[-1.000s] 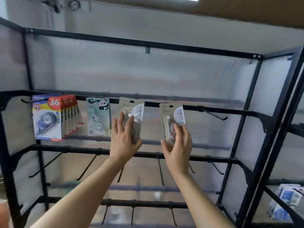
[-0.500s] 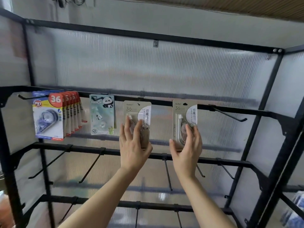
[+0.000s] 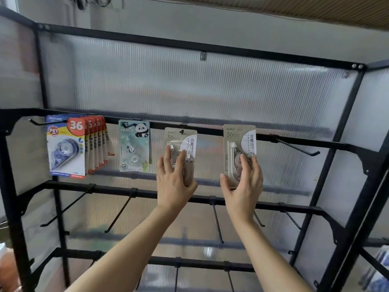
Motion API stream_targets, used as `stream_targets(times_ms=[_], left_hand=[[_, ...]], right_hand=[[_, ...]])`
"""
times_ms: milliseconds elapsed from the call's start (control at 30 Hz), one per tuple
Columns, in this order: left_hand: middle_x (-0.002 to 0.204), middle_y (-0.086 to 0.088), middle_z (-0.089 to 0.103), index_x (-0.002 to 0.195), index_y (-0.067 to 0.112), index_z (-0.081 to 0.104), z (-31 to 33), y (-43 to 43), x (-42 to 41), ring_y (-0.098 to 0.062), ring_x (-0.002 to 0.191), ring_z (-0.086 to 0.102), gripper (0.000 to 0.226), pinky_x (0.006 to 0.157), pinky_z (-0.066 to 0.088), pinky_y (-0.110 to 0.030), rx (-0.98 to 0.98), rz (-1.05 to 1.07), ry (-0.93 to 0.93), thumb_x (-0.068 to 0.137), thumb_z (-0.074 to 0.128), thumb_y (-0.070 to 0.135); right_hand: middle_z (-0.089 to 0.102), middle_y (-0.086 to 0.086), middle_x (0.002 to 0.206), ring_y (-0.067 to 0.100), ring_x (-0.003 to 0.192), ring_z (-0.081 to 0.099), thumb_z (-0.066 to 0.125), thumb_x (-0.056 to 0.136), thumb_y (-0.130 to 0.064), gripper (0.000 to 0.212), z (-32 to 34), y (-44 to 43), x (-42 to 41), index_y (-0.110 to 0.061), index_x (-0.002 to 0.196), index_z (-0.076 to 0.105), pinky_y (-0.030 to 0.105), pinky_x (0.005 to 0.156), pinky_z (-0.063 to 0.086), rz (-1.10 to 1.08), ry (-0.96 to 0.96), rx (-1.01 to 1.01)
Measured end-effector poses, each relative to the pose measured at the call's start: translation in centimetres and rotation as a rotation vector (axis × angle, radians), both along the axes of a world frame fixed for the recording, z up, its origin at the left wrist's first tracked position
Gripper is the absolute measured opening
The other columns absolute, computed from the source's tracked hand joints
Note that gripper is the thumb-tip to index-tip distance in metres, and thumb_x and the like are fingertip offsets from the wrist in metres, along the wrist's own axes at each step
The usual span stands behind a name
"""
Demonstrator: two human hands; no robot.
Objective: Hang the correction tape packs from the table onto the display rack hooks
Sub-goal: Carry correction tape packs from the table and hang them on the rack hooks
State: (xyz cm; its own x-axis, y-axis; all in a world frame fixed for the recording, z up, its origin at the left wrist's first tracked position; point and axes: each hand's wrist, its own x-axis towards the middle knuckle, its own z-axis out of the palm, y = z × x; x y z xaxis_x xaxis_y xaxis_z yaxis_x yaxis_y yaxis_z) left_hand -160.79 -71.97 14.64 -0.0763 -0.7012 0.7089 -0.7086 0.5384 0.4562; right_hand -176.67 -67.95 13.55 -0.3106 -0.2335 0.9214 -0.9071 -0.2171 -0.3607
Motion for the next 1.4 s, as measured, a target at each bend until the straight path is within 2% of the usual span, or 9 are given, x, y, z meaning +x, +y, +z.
stream_targets(times_ms=[233,333,633,733,867,1067,1200,1400], left_hand=[[0.158,-0.007,-0.017,0.152,0.029,0.009,1.2,-3.9,-0.6,-0.038,0.144,-0.005,0.091,0.116,0.018,-0.054,0.159,0.019,-0.140,0.083,0.067,0.034],[0.157,-0.009,-0.020,0.153,0.031,0.002,1.8,-5.5,-0.8,-0.039,0.143,-0.004,0.093,0.117,0.017,-0.052,0.196,0.057,-0.217,0.085,0.066,0.034],[0.157,-0.008,-0.021,0.152,0.031,0.000,1.6,-6.8,-1.0,-0.039,0.143,-0.001,0.091,0.115,0.022,-0.052,0.205,0.019,-0.232,0.088,0.065,0.026],[0.157,-0.010,-0.023,0.152,0.029,-0.009,1.2,-6.4,-0.3,-0.038,0.145,-0.005,0.097,0.117,0.012,-0.050,0.233,0.019,-0.280,0.088,0.065,0.030],[0.157,-0.010,-0.025,0.151,0.028,-0.015,0.4,-5.7,2.5,-0.033,0.146,-0.014,0.094,0.118,-0.001,-0.046,0.184,0.040,-0.369,0.092,0.057,0.039],[0.158,-0.009,-0.022,0.152,0.028,-0.012,0.1,-5.7,8.1,-0.031,0.146,-0.017,0.087,0.116,-0.007,-0.044,0.102,0.081,-0.403,0.094,0.050,0.048],[0.159,-0.008,-0.018,0.152,0.026,-0.008,0.7,-5.5,10.5,-0.031,0.146,-0.015,0.085,0.117,-0.006,-0.045,0.094,0.099,-0.400,0.094,0.050,0.048],[0.160,-0.007,-0.014,0.153,0.027,-0.005,1.2,-5.7,11.6,-0.030,0.147,-0.011,0.086,0.118,-0.003,-0.044,0.074,0.082,-0.345,0.092,0.053,0.046]], right_hand=[[0.038,0.016,0.145,0.034,0.132,0.037,0.055,0.083,-0.047,0.062,0.7,-0.5,0.3,-0.019,0.137,0.040,0.055,0.096,0.039,-0.017,-0.007,0.011],[0.037,0.015,0.145,0.034,0.132,0.037,0.055,0.083,-0.048,0.063,0.4,-0.6,0.3,-0.019,0.137,0.040,0.055,0.096,0.039,-0.023,0.009,0.007],[0.036,0.014,0.147,0.031,0.134,0.034,0.055,0.083,-0.049,0.064,0.3,-0.2,0.1,-0.020,0.138,0.039,0.060,0.098,0.042,-0.032,0.000,0.038],[0.032,0.011,0.147,0.030,0.135,0.032,0.055,0.084,-0.050,0.065,0.3,0.2,0.4,-0.022,0.140,0.036,0.061,0.098,0.042,-0.019,-0.025,0.033],[0.032,0.010,0.147,0.030,0.135,0.032,0.059,0.085,-0.044,0.063,0.1,0.8,2.0,-0.021,0.139,0.037,0.059,0.101,0.041,-0.017,-0.005,-0.021],[0.035,0.014,0.145,0.031,0.134,0.035,0.061,0.085,-0.041,0.062,-0.9,0.6,6.3,-0.018,0.138,0.041,0.056,0.101,0.042,0.017,0.078,0.013],[0.043,0.020,0.140,0.033,0.130,0.040,0.059,0.084,-0.042,0.060,-0.8,-0.4,9.2,-0.012,0.135,0.048,0.051,0.101,0.040,0.061,0.111,0.042],[0.045,0.022,0.139,0.037,0.127,0.043,0.055,0.084,-0.046,0.061,0.0,-1.8,11.3,-0.011,0.134,0.052,0.054,0.094,0.043,0.065,0.083,0.070]])
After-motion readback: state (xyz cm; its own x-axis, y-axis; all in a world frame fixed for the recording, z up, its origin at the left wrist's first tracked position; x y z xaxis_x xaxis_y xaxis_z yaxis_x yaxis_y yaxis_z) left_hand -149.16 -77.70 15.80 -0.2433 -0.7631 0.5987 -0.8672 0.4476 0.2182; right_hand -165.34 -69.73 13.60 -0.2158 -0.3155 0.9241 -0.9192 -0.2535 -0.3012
